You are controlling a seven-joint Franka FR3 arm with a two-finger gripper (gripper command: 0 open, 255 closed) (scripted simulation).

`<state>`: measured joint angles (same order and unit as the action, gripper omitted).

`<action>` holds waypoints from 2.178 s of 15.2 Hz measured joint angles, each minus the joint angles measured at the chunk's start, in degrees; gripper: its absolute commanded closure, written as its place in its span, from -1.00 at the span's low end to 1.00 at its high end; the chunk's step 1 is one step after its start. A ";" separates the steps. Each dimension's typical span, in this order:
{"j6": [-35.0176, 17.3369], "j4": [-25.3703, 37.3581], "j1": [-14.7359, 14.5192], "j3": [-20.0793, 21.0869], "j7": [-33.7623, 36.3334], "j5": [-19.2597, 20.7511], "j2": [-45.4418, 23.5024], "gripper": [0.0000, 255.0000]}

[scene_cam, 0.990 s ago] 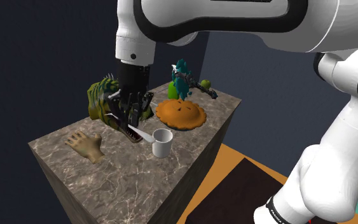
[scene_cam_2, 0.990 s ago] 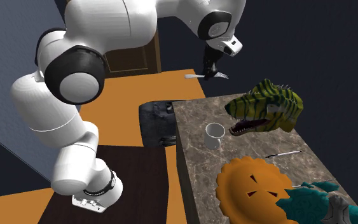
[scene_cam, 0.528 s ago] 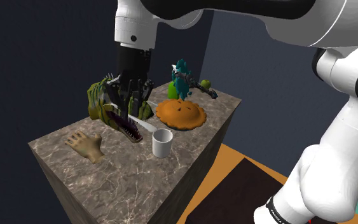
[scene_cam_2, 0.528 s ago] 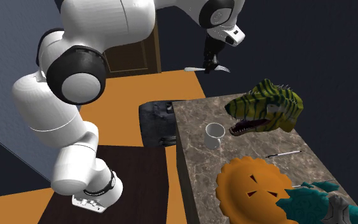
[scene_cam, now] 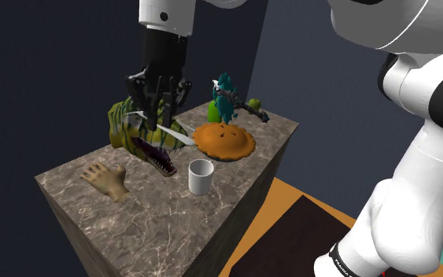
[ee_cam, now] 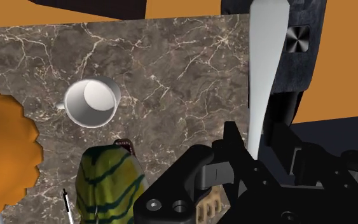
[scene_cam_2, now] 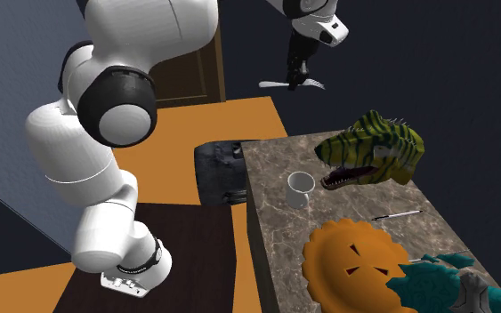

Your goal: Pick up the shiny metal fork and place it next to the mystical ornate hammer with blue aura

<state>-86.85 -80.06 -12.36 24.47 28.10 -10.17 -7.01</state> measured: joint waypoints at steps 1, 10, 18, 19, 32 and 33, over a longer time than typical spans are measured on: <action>0.91 1.23 -0.11 0.06 0.32 0.13 -0.31 1.00; 5.14 0.74 3.65 -2.44 -4.88 -1.61 3.50 1.00; 6.62 -7.48 10.17 -8.82 -17.45 -3.48 10.77 1.00; 6.93 -7.79 10.69 -9.44 -18.59 -3.45 11.15 1.00; 11.48 -8.24 18.86 -19.69 -36.84 -1.04 12.29 1.00; 11.94 -7.48 19.53 -20.50 -38.28 -0.74 11.72 1.00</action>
<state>-74.90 -87.54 7.17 3.97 -10.18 -10.91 4.71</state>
